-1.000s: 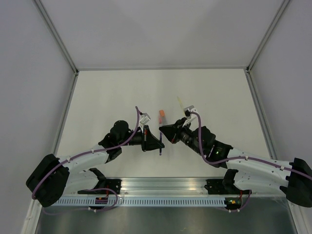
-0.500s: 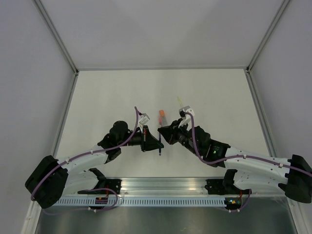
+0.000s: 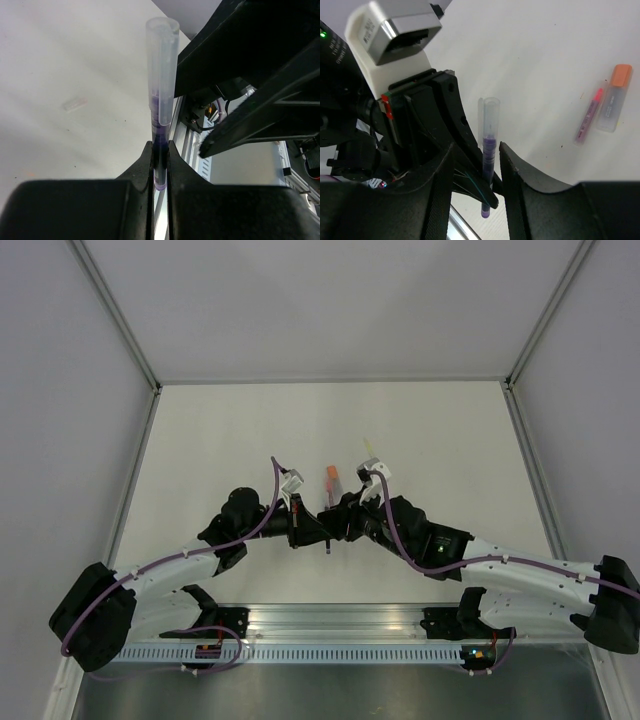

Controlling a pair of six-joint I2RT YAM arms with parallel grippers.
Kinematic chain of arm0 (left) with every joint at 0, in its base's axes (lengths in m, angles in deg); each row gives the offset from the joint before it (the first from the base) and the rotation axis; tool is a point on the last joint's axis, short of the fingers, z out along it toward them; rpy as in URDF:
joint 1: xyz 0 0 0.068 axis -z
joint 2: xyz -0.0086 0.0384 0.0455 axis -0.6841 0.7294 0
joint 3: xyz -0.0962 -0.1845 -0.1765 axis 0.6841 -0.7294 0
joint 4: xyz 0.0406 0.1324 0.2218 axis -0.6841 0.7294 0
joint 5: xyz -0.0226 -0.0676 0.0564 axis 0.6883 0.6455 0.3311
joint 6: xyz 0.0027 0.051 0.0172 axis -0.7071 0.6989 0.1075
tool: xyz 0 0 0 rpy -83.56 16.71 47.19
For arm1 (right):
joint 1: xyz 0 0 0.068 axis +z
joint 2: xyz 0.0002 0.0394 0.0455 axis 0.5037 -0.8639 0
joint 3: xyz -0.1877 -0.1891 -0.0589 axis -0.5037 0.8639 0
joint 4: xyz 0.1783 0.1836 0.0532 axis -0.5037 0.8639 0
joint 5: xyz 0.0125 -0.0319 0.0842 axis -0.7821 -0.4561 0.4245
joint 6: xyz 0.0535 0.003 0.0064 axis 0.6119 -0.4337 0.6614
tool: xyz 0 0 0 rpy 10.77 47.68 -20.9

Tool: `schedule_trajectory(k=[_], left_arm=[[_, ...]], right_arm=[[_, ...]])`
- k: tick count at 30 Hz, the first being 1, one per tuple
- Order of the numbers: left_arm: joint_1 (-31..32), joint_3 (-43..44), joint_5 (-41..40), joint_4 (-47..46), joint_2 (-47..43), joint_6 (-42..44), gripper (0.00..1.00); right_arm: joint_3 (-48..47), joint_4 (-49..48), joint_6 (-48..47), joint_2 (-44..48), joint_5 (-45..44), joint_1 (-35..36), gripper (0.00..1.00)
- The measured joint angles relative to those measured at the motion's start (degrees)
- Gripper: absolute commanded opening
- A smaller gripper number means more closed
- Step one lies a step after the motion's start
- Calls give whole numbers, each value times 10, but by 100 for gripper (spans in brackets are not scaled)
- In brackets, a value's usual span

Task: Insert the pens into the pen caps

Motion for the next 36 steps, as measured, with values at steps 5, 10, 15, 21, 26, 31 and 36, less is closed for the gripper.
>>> schedule_trajectory(k=[5, 10, 15, 21, 26, 31, 36], left_arm=[[0, 0, 0, -1, 0, 0, 2], [0, 0, 1, -11, -1, 0, 2], [0, 0, 1, -14, -4, 0, 2], [0, 0, 1, -16, -9, 0, 2], [0, 0, 1, -16, -10, 0, 2], [0, 0, 1, -16, -10, 0, 2], [0, 0, 1, -16, -10, 0, 2]], right_arm=[[-30, 9, -6, 0, -10, 0, 52], [-61, 27, -14, -3, -35, 0, 52], [-96, 37, -21, -28, -63, 0, 50], [-105, 45, -26, -42, -77, 0, 45], [-105, 50, -30, -44, -84, 0, 44], [-110, 54, -35, -44, -87, 0, 43], [-113, 54, -35, -50, -87, 0, 42]])
